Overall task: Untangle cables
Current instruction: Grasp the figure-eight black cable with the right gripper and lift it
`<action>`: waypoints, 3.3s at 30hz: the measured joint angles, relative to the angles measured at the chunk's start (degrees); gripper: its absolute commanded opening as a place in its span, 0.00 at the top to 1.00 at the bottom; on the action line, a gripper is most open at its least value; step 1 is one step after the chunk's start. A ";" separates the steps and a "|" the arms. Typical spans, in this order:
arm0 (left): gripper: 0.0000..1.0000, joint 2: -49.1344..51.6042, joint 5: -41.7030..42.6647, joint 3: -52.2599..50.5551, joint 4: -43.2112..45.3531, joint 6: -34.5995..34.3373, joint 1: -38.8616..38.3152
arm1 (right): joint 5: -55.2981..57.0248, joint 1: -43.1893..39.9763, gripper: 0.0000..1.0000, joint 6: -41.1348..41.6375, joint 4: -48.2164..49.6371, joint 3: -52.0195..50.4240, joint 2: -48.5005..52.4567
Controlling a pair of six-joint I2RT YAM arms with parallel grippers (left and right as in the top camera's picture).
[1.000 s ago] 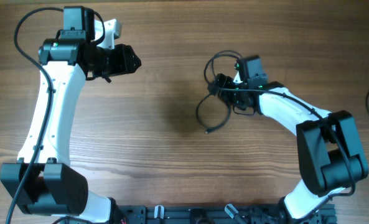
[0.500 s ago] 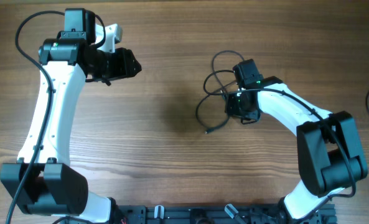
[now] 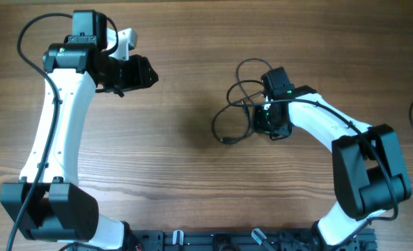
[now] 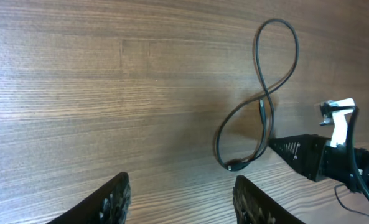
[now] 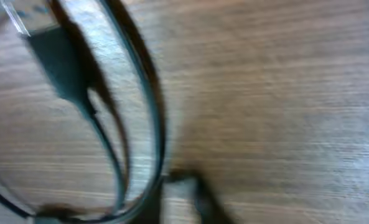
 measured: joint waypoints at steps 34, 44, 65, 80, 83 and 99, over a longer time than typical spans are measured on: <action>0.46 0.00 -0.72 0.02 3.04 2.60 -1.49 | -30.51 0.96 0.00 26.01 -0.92 -2.01 2.38; 0.50 0.00 -2.45 0.00 4.07 5.57 -4.98 | -22.03 5.05 0.16 35.82 4.55 -2.23 0.96; 0.49 0.00 -6.08 0.02 3.65 7.10 -11.21 | 14.40 3.80 0.28 29.44 -4.00 0.46 -0.13; 0.49 0.00 -6.12 0.00 4.31 7.10 -11.21 | 19.63 3.76 0.01 16.44 4.59 -0.37 -0.04; 0.48 0.00 -6.10 0.02 4.33 7.10 -11.21 | 20.74 3.74 0.00 14.64 7.21 -0.59 0.13; 0.48 0.00 -6.12 0.00 4.31 7.13 -11.21 | 18.88 4.55 0.00 12.76 21.24 -1.31 1.11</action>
